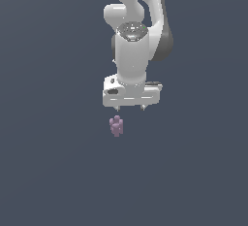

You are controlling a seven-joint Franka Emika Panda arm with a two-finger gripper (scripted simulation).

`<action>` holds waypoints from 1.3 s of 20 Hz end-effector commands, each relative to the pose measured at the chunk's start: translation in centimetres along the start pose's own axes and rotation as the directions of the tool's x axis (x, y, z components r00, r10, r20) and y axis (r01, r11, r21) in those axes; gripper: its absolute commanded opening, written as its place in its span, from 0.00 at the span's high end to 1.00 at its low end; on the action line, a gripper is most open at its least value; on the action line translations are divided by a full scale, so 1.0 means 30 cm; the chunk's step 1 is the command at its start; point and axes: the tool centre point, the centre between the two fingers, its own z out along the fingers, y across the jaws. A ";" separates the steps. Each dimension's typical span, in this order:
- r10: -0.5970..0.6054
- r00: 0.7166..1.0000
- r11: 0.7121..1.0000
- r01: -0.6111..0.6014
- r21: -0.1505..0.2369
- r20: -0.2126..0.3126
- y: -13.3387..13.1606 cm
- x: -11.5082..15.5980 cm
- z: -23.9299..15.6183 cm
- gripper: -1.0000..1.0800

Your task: Pick up the object and move it to a goal position.

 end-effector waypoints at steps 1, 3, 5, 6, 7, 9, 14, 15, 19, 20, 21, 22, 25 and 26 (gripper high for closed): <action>-0.003 1.000 1.000 0.003 0.002 -0.001 -0.004 0.002 -0.004 0.04; -0.003 1.000 1.000 0.003 0.001 0.000 -0.002 0.001 -0.002 0.04; -0.009 1.000 1.000 0.009 0.000 0.000 0.001 0.001 0.000 0.04; -0.013 1.000 1.000 0.013 0.000 0.000 0.002 0.001 0.001 0.04; -0.019 1.000 1.000 0.019 0.000 0.001 0.004 0.001 0.002 0.04; -0.035 0.999 0.999 0.035 -0.001 0.002 0.008 0.002 0.007 0.04; -0.094 0.996 0.996 0.094 -0.003 0.007 0.028 0.003 0.023 0.04; -0.109 0.994 0.994 0.109 -0.004 0.008 0.033 0.004 0.028 0.04; -0.182 0.983 0.983 0.182 -0.006 0.015 0.057 0.005 0.048 0.04; -0.203 0.979 0.979 0.204 -0.006 0.016 0.064 0.005 0.054 0.04; -0.226 0.974 0.974 0.226 -0.006 0.019 0.072 0.006 0.061 0.04; -0.249 0.968 0.968 0.249 -0.006 0.021 0.079 0.006 0.068 0.04; -0.318 0.948 0.948 0.319 -0.005 0.027 0.103 0.006 0.088 0.04; -0.341 0.940 0.940 0.342 -0.005 0.029 0.111 0.006 0.095 0.04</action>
